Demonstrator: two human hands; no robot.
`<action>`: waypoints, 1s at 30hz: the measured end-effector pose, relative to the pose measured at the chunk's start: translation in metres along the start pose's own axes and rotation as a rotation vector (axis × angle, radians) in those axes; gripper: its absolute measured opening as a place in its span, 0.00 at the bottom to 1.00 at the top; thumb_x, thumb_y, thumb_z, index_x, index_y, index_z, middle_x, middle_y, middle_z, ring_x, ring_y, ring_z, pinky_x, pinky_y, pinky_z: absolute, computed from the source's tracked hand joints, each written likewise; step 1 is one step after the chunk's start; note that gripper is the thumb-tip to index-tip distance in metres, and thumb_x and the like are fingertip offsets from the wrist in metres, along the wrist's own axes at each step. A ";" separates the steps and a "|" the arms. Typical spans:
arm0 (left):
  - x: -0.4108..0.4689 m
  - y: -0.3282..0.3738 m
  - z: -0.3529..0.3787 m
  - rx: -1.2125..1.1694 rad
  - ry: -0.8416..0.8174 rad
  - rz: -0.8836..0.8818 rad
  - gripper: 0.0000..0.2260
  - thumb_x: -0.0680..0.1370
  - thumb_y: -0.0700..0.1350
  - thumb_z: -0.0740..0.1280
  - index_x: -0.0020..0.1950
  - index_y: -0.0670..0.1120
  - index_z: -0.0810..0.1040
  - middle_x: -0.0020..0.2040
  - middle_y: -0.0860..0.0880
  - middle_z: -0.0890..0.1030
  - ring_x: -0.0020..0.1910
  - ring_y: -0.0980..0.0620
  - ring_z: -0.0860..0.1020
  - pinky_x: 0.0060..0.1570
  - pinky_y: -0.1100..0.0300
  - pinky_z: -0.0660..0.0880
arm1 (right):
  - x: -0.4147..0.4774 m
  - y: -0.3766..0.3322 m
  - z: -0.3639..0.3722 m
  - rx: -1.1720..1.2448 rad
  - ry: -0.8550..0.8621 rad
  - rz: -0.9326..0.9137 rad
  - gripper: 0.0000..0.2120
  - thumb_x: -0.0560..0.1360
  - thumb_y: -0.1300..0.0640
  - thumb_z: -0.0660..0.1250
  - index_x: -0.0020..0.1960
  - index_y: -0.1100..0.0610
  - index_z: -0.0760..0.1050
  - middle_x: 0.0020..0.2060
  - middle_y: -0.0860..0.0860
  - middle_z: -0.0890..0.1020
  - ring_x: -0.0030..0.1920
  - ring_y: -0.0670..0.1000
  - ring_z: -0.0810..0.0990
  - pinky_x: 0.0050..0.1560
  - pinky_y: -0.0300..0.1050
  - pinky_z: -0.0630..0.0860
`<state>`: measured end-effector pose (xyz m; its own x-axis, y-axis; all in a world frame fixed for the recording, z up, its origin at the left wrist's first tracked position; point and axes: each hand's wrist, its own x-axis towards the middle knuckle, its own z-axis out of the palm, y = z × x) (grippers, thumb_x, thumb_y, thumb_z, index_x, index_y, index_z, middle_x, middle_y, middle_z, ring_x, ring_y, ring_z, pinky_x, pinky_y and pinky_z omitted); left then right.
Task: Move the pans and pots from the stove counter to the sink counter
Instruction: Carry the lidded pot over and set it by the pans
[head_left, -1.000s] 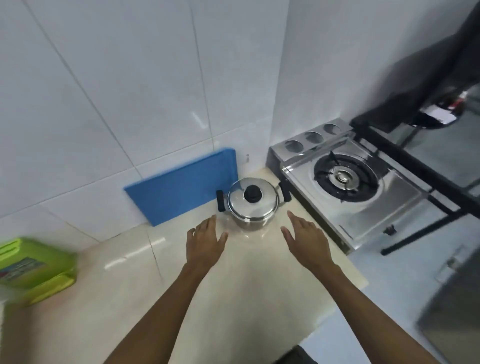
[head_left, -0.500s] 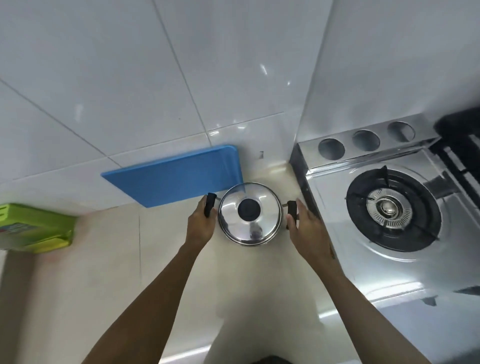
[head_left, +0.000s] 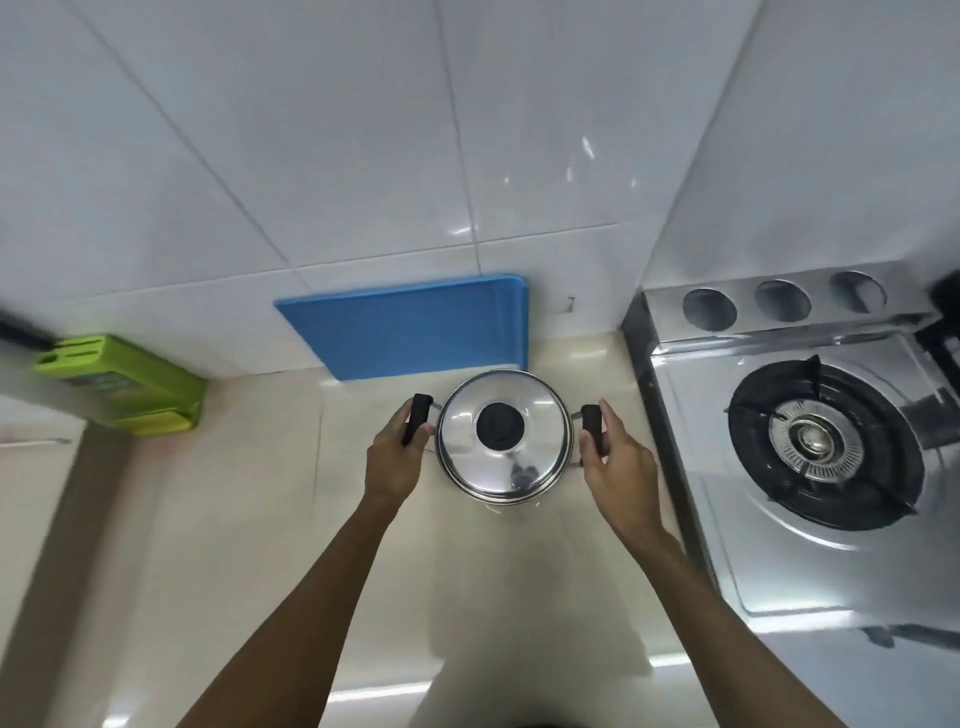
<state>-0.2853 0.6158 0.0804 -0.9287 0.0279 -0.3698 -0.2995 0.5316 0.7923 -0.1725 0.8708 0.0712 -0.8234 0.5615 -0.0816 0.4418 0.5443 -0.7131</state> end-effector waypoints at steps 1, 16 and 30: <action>-0.010 -0.006 -0.016 -0.024 0.026 -0.001 0.20 0.81 0.45 0.69 0.73 0.51 0.75 0.64 0.48 0.83 0.62 0.46 0.80 0.67 0.51 0.74 | -0.008 -0.012 0.004 0.004 -0.001 -0.030 0.25 0.80 0.53 0.67 0.75 0.56 0.70 0.48 0.60 0.87 0.49 0.64 0.84 0.51 0.54 0.79; -0.250 -0.181 -0.371 -0.152 0.705 -0.010 0.16 0.80 0.46 0.69 0.69 0.55 0.79 0.52 0.60 0.86 0.52 0.58 0.82 0.49 0.64 0.73 | -0.234 -0.304 0.176 0.258 -0.340 -0.567 0.22 0.80 0.54 0.69 0.73 0.55 0.74 0.53 0.57 0.87 0.51 0.57 0.84 0.54 0.43 0.74; -0.467 -0.363 -0.615 -0.267 1.252 -0.269 0.12 0.80 0.46 0.66 0.61 0.57 0.82 0.49 0.53 0.87 0.52 0.51 0.84 0.51 0.56 0.77 | -0.530 -0.522 0.382 0.367 -0.810 -0.876 0.18 0.80 0.52 0.67 0.69 0.54 0.78 0.38 0.46 0.80 0.40 0.51 0.79 0.46 0.43 0.72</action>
<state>0.1227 -0.1112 0.2643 -0.3622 -0.9305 0.0539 -0.4063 0.2097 0.8894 -0.1033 0.0511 0.2208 -0.8303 -0.5176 0.2066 -0.3836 0.2617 -0.8856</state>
